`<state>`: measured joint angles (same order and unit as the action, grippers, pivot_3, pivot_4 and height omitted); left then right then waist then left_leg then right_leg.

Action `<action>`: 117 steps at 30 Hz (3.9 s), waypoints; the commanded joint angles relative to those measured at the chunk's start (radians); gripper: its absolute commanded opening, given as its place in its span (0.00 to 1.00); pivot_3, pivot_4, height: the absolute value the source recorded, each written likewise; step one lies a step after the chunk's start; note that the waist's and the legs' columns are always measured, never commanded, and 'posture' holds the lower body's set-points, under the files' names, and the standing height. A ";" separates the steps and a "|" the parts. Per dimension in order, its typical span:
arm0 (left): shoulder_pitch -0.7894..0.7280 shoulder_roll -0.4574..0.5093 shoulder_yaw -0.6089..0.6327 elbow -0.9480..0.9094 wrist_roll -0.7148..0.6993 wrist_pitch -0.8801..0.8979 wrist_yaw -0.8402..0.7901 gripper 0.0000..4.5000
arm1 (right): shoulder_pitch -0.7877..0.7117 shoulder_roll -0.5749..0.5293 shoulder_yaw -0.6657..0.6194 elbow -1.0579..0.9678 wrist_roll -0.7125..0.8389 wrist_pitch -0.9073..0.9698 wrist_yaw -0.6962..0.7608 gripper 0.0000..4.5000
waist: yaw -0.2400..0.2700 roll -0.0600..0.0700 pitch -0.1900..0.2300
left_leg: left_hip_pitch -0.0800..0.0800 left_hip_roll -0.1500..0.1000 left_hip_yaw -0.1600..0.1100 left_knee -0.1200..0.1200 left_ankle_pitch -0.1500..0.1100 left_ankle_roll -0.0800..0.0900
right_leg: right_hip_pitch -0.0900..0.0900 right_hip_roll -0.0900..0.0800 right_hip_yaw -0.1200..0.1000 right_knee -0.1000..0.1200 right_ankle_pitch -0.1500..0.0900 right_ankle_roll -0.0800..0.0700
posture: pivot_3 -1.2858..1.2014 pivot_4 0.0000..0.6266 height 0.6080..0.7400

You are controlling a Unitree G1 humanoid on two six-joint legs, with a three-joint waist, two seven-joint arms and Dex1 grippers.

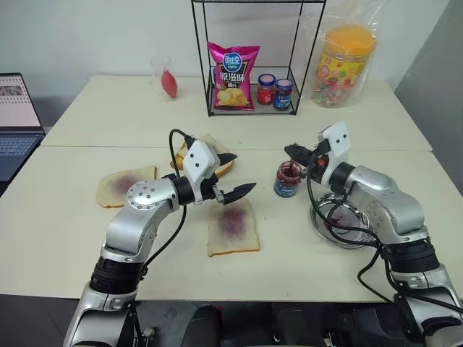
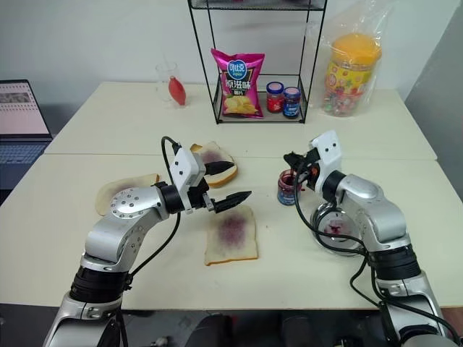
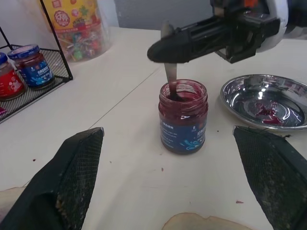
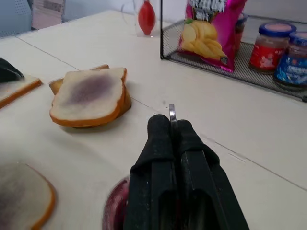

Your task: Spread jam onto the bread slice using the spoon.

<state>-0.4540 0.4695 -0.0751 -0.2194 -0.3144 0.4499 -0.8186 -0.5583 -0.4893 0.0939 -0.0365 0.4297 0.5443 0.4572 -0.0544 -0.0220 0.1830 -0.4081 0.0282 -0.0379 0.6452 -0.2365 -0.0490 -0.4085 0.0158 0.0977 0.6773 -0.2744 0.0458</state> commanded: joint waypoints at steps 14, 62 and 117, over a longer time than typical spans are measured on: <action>-0.028 -0.002 -0.008 -0.024 -0.014 -0.017 -0.011 1.00 | -0.050 0.183 -0.254 -0.097 0.202 0.330 -0.163 0.01 | -0.001 0.000 0.000 | 0.001 0.000 0.000 0.000 0.000 0.000 | 0.000 0.000 0.000 0.002 0.000 -0.001 | 0.52 0.24 1.00; -0.042 -0.004 -0.012 -0.006 -0.001 -0.033 -0.022 1.00 | -0.069 0.260 -0.465 -0.108 0.452 0.461 -0.399 0.01 | -0.004 0.000 0.000 | 0.001 0.000 0.000 -0.001 0.000 0.000 | 0.000 0.000 0.000 0.002 0.000 0.000 | 0.52 0.24 1.00; -0.061 0.004 -0.019 0.020 0.001 -0.057 -0.038 1.00 | -0.070 0.330 -0.601 -0.076 0.668 0.444 -0.590 0.01 | -0.004 0.000 0.000 | 0.000 0.000 0.000 -0.001 0.000 0.000 | -0.001 0.000 0.000 0.001 0.000 0.000 | 0.52 0.24 1.00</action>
<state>-0.4957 0.4671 -0.0952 -0.1862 -0.3080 0.4097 -0.8498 -0.6089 -0.1647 -0.4906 -0.0893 1.0527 1.0103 -0.1202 -0.0587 -0.0217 0.1831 -0.4080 0.0283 -0.0380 0.6442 -0.2365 -0.0490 -0.4094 0.0162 0.0979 0.6785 -0.2748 0.0463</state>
